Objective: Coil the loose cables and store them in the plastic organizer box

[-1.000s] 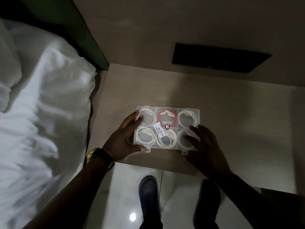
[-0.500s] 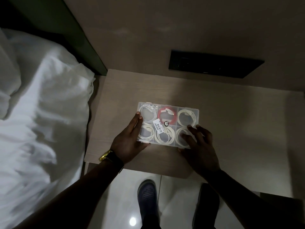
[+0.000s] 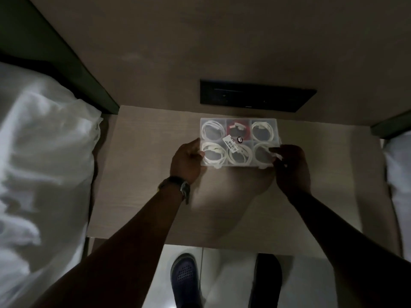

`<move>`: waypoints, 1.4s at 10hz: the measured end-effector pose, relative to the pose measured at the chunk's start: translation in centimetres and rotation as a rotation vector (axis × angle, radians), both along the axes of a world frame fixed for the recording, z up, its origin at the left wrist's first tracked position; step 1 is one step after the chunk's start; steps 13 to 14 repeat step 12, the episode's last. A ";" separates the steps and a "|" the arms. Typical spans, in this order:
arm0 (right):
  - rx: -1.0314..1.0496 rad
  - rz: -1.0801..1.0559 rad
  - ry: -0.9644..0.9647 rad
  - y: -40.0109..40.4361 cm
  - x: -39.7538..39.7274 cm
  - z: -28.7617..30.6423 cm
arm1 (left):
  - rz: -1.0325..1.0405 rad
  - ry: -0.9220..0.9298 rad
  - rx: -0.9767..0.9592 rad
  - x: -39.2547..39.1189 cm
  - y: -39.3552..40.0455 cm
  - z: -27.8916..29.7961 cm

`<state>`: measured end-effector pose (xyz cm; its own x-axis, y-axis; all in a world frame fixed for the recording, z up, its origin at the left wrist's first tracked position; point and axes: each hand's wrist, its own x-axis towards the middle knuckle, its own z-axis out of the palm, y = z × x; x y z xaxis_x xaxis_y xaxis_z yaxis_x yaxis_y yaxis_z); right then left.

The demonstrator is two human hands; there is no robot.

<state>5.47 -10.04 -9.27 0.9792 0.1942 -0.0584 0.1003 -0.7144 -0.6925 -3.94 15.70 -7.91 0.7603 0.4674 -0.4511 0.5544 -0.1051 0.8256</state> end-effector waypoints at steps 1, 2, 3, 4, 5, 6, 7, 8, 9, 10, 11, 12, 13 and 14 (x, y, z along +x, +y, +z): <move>0.230 -0.281 0.180 0.4 1.0 0.3 | 0.217 0.030 -0.085 2.3 -0.8 -0.2; 0.533 -0.451 0.369 0.9 1.8 0.2 | 0.397 0.011 -0.230 3.3 -0.8 -0.7; 0.697 -0.561 0.503 1.2 2.1 0.6 | 0.443 0.016 -0.237 3.6 -1.0 -1.0; 0.769 -0.594 0.568 1.1 2.1 0.8 | 0.478 0.017 -0.212 3.7 -1.2 -1.1; 0.795 -0.590 0.596 1.0 2.3 0.7 | 0.461 0.018 -0.170 3.7 -1.3 -1.3; 0.791 -0.598 0.605 1.0 2.5 0.6 | 0.438 -0.002 -0.133 3.6 -1.3 -1.4; 0.781 -0.581 0.566 0.9 2.4 0.2 | 0.406 -0.018 -0.074 3.4 -1.5 -1.6; 0.754 -0.572 0.547 0.9 2.3 -0.3 | 0.399 -0.013 -0.053 3.5 -1.5 -1.7; 0.750 -0.565 0.520 0.8 2.4 -0.7 | 0.391 -0.019 -0.017 3.3 -1.7 -1.5; 0.691 -0.529 0.487 0.9 2.4 -0.7 | 0.309 0.004 0.119 3.1 -2.4 -0.5; 0.512 -0.436 0.445 0.7 2.9 0.3 | 0.291 0.030 0.137 3.3 -2.3 0.8; 0.332 -0.334 0.472 -0.2 3.1 3.1 | 0.235 0.089 0.152 3.6 -2.2 3.1; 0.332 -0.334 0.472 -0.2 3.1 3.1 | 0.235 0.089 0.152 3.6 -2.2 3.1; 0.332 -0.334 0.472 -0.2 3.1 3.1 | 0.235 0.089 0.152 3.6 -2.2 3.1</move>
